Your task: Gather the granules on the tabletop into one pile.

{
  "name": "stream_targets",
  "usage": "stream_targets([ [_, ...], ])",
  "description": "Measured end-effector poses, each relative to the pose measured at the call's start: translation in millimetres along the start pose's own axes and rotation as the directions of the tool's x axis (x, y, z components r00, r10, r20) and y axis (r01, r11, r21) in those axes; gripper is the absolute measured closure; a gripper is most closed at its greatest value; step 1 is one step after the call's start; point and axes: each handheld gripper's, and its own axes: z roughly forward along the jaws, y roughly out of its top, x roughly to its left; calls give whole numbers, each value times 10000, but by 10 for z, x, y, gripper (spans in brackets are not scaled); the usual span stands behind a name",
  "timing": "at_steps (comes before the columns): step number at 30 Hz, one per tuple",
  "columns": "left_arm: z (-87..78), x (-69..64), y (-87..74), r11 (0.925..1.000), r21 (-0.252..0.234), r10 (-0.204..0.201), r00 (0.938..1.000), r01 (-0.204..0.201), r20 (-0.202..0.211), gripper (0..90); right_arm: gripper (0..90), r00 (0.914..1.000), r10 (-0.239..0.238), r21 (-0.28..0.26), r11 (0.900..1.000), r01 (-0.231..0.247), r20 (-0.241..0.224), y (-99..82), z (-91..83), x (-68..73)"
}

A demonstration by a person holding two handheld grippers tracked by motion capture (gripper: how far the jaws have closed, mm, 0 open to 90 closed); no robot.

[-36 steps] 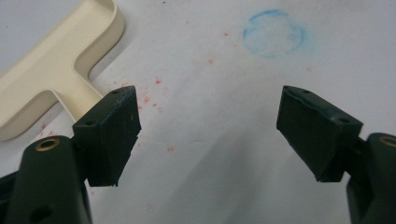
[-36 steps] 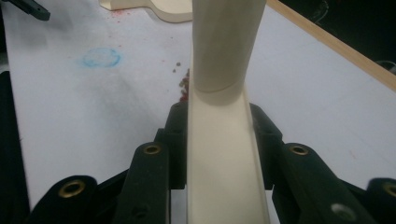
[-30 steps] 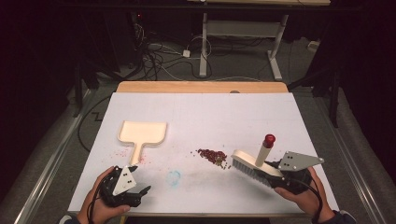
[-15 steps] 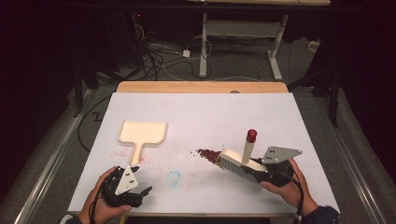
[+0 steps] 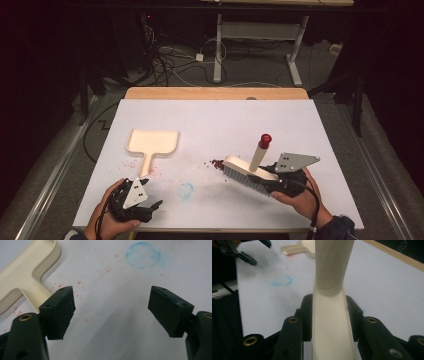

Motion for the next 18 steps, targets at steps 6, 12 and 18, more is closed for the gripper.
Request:
stream_targets([
  [6,28,-6,14,10000,57,57,10000,-57,80,207,672,9845,-760,-40,9971,763,-1583,-23,344,3],
  [12,46,-10,17,9999,136,49,9999,-51,103,207,672,9629,-1414,-397,9899,1359,-2298,13,696,-130],
  [18,42,1,-3,9999,164,-27,9999,26,103,207,670,9584,-1627,-615,9864,1524,-2343,103,898,-285],
])
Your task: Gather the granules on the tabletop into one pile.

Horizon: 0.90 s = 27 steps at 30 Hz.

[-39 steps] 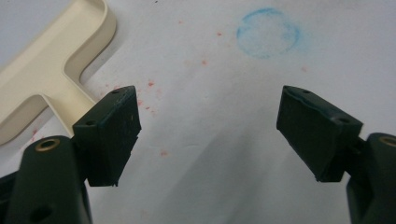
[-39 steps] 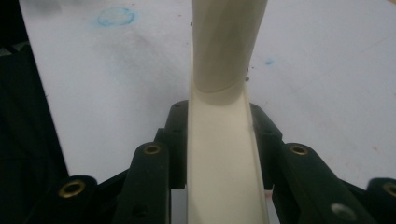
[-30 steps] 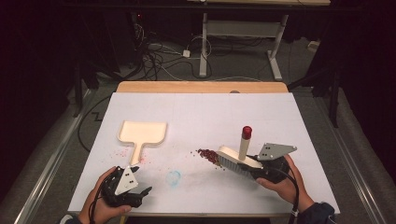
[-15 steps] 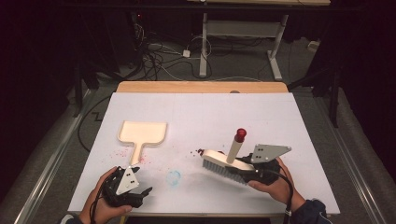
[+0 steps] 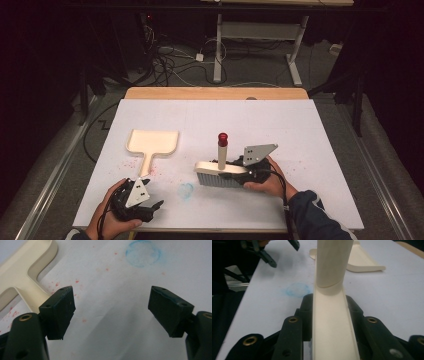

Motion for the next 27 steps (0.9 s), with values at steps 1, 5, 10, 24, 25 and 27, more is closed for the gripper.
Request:
stream_targets([
  [1,-2,-1,-4,10000,8,-6,10000,6,19,207,670,10000,85,-51,10000,-85,-9,7,14,-29],
  [5,-16,0,-22,10000,-15,-61,10000,61,39,207,672,9989,382,-176,9991,-377,264,26,13,-76],
  [10,-29,-3,-22,10000,-61,-63,10000,63,-19,207,671,9826,1399,-236,9901,-1380,1224,148,-9,6],
  [24,-26,-3,-3,9999,-71,-138,9998,139,154,207,670,7059,5521,-2172,8305,-5129,4438,143,410,373],
  [25,-26,-3,-3,9999,-71,-138,9998,139,154,207,670,6900,5616,-2241,8232,-5217,4567,118,375,368],
  [27,-26,-6,-2,9999,-72,-133,9998,135,169,207,669,6606,5916,-2355,8001,-5517,4621,68,297,352],
])
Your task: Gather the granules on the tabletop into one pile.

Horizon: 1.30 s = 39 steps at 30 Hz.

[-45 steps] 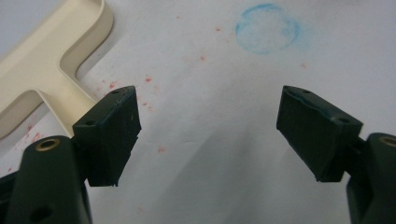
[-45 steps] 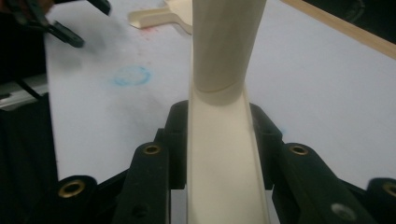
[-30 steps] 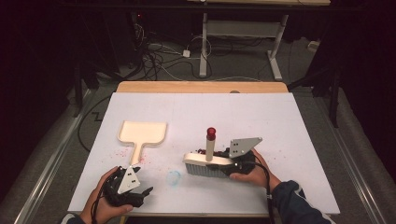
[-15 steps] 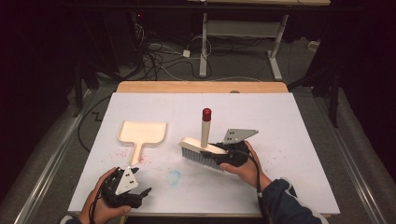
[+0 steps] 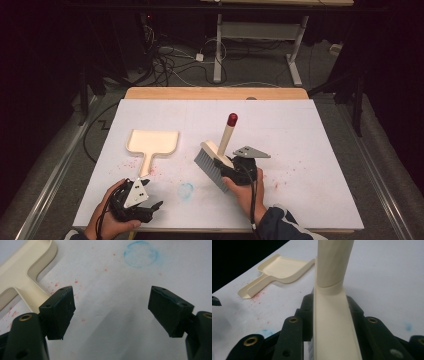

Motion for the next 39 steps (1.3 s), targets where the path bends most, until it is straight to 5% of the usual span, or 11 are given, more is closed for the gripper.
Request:
stream_targets([
  [9,13,-16,10,9998,143,132,9999,-133,42,207,672,9977,620,97,9980,-623,257,-26,-264,-164],
  [12,9,-20,13,9999,115,123,9999,-124,53,207,672,9976,688,-12,9976,-688,-41,14,-382,-172],
  [18,4,-17,12,9999,100,117,9999,-117,-1,207,673,9993,17,-446,9990,-34,-386,104,-592,-160],
  [22,-1,-8,11,9998,86,192,9998,-191,-97,207,672,9973,-731,-827,9938,737,110,140,-768,-207],
  [24,-1,-11,14,9998,94,201,9997,-200,-114,207,672,9858,-1328,-997,9847,1431,1030,129,-841,-281],
  [25,-1,-11,14,9998,94,201,9997,-200,-114,207,672,9858,-1328,-997,9847,1431,1030,129,-841,-281],
  [26,0,-11,16,9997,91,211,9997,-209,-129,207,672,9701,-1685,-987,9773,1875,1748,114,-846,-331],
  [28,0,-12,23,9997,99,221,9997,-220,-145,207,672,9614,-1821,-945,9742,2048,2060,105,-835,-356],
  [29,0,-13,25,9997,94,234,9996,-233,-160,207,672,9439,-2010,-850,9695,2300,2619,86,-800,-408],
  [35,-7,-4,21,9999,14,172,9997,-172,-171,207,672,9146,-2467,-142,9641,2651,3204,-39,-634,-464],
  [39,-12,-3,16,9999,-25,127,9998,-128,-176,207,673,9101,-2727,-17,9578,2876,3121,-85,-557,-392],
])
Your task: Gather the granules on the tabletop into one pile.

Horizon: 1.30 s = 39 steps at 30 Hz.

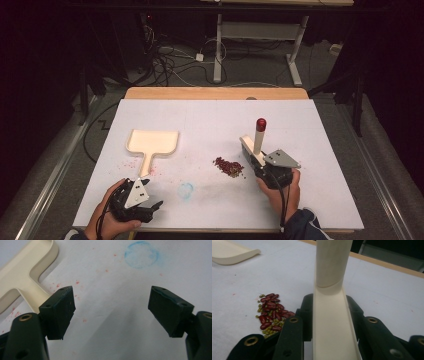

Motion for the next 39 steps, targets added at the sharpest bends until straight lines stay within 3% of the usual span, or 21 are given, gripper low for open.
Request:
stream_targets([
  [1,-1,1,-1,10000,0,-4,10000,4,-9,207,673,9998,-176,-3,9998,176,-95,12,6,99],
  [5,4,1,2,10000,7,-15,10000,15,-10,207,672,9988,-373,-65,9993,371,-321,22,26,246],
  [6,7,2,5,10000,23,12,10000,-12,-19,207,672,9977,-516,-163,9986,509,-434,43,41,347],
  [8,13,-4,8,10000,48,-7,10000,7,-9,207,672,9973,-537,-180,9984,529,-498,52,51,394],
  [10,13,-8,9,10000,57,5,10000,-5,-3,207,672,9947,-916,-216,9957,906,-475,73,74,490],
  [12,9,-5,4,10000,29,-29,10000,29,0,207,672,9946,-924,-226,9956,914,-476,76,74,495],
  [22,-2,-2,-3,10000,-3,-73,10000,73,-47,207,672,9988,-153,-568,9983,128,-455,150,-25,183],
  [30,-2,-7,2,10000,4,-53,10000,53,-62,207,672,9989,17,-519,9986,-42,-469,149,-67,-51],
  [35,-12,-1,-2,9999,-35,-96,9999,96,-73,207,672,9987,81,-519,9986,-107,-507,152,-83,-92],
  [39,-17,3,-5,9999,-63,-102,9999,102,-110,207,672,9982,-161,-634,9979,123,-584,163,-125,-148],
])
